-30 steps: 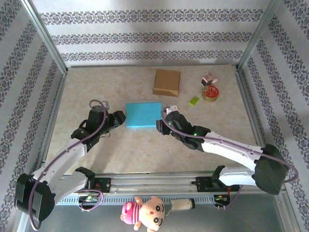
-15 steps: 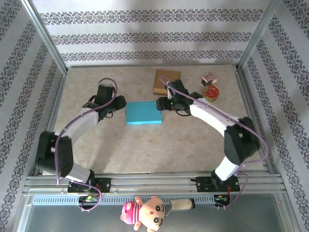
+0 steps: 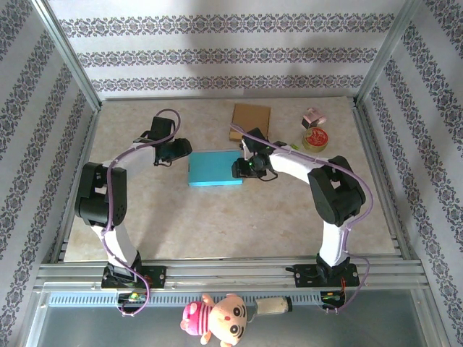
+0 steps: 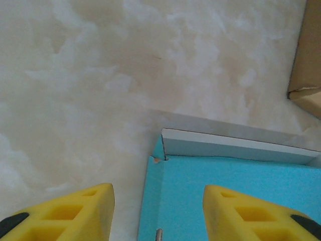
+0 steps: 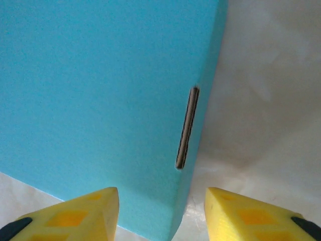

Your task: Fold the paper box

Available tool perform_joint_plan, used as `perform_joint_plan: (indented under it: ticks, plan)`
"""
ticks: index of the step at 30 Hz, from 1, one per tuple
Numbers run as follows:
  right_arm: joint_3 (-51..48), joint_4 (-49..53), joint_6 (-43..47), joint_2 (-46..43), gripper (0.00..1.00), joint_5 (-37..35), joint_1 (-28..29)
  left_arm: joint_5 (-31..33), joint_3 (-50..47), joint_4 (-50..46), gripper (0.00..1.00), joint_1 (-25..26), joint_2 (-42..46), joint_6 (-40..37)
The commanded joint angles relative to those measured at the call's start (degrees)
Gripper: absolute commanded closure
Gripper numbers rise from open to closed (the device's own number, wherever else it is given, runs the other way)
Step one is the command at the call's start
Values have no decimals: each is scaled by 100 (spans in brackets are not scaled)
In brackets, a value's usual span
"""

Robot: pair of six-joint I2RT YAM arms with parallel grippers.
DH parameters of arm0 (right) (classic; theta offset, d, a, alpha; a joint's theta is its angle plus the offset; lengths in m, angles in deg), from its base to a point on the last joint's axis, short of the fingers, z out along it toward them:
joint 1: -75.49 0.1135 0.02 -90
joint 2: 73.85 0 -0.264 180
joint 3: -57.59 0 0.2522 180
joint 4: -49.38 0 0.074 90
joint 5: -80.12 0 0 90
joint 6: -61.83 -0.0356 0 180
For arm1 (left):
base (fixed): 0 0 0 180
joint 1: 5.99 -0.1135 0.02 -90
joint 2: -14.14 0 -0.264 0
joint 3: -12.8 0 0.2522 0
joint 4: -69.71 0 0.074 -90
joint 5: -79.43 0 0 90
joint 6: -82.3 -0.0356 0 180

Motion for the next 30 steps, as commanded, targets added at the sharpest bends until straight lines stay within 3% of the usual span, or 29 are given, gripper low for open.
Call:
perform_joint_plan:
  ticks: [1,10,24,30]
  plan:
    - [-361,-235,-151,-306,51,263,93,-223,91,-128,50,-62,69,-88]
    - [-945,-521,36,-518,59,-128,314,-113,-347,-74,50,-63,651,-55]
    - [-1721,-978,520,-567,61,-1561,977,-560,-935,-70,50,-62,1010,-416]
    - [-1724,-999,651,-462,62,-1927,1100,-533,-1402,344,49,-56,1748,-445]
